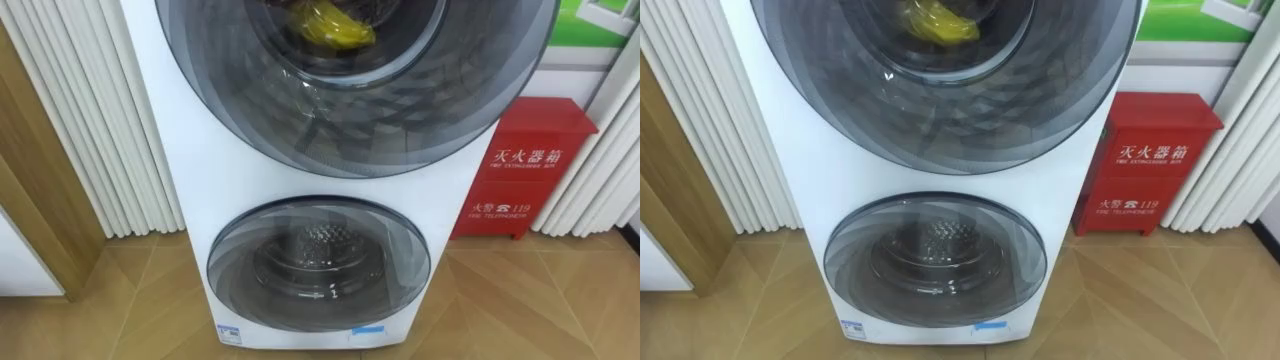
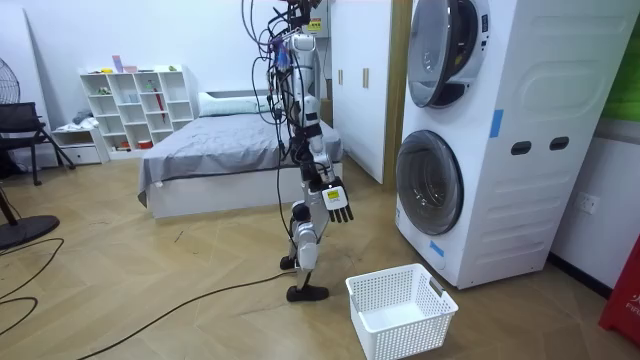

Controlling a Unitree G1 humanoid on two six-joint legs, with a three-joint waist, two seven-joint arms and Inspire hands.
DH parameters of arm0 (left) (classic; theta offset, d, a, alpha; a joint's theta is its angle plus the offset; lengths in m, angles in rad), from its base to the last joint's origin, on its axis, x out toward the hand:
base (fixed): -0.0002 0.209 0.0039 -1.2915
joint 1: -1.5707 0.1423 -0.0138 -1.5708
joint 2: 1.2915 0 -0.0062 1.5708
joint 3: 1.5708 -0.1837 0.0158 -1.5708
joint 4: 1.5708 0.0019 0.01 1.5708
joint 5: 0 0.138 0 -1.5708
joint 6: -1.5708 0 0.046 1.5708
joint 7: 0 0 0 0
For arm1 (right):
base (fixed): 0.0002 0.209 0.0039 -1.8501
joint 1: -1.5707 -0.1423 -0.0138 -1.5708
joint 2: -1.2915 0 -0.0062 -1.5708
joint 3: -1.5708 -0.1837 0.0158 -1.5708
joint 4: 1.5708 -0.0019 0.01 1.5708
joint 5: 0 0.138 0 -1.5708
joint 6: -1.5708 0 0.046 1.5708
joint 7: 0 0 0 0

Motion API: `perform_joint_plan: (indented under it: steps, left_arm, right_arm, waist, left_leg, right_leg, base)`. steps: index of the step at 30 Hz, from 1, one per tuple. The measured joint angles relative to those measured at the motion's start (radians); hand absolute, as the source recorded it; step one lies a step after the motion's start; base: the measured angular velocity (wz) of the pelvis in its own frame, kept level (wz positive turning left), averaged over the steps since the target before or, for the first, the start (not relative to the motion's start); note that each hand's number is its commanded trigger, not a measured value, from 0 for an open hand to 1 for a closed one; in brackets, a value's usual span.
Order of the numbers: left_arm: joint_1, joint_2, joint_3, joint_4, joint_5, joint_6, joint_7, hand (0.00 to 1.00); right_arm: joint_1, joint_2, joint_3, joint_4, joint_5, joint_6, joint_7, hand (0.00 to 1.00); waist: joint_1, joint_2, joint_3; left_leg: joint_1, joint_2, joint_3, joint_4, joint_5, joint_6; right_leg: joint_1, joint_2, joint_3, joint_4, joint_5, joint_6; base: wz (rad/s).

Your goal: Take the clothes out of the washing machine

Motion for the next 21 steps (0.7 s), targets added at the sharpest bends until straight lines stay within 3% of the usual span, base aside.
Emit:
perform_joint_plan:
  steps: [21]
  left_arm:
    - [0.012, 0.002, 0.0, 0.009, -0.029, 0.005, -0.03, 0.0]
  right_arm:
    - [-0.002, 0.0, -0.014, -0.007, 0.029, 0.005, -0.012, 0.0]
  waist:
    - [-0.004, 0.001, -0.0022]
  left_leg:
    - [-0.002, -0.001, 0.0, 0.004, 0.0, 0.0]
  right_leg:
    - [0.002, -0.001, -0.001, 0.0, 0.0, 0.0]
  base:
    - [0.0]
